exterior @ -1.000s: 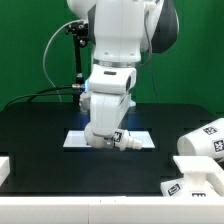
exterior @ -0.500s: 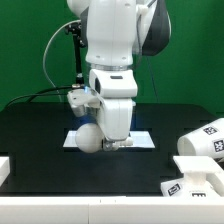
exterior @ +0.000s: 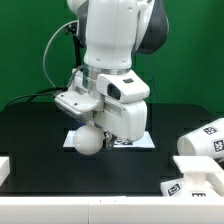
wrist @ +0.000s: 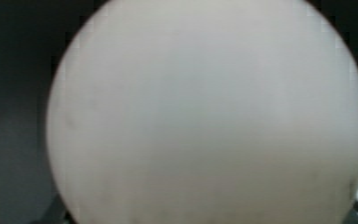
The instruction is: Assemble lamp
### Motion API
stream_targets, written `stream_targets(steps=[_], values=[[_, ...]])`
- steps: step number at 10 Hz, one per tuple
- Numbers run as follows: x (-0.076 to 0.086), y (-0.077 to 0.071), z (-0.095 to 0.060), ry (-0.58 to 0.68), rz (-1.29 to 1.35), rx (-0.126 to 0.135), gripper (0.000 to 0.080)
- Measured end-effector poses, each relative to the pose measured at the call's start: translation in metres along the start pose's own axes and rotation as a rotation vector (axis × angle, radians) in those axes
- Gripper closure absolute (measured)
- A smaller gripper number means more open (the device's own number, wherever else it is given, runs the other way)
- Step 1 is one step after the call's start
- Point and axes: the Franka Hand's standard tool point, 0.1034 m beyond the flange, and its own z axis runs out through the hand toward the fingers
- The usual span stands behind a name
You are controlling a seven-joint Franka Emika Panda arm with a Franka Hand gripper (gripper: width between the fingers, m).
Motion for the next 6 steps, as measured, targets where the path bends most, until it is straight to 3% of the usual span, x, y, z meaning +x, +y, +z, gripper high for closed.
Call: stream_targets(steps=[1,3,4,6], values=[[-0.0011,-0.0016,0.0007,-0.002,-0.030,0.005,0.0373],[-0.0055,-0.0028,0.0057,0.046,-0.308,0.063,0.0373],[-0.0074,0.0030,0.0064,0.060,-0.376,0.078,0.0373],[-0.0087,0.0047,0.0072,0.053,-0.509,0.089,0.0373]])
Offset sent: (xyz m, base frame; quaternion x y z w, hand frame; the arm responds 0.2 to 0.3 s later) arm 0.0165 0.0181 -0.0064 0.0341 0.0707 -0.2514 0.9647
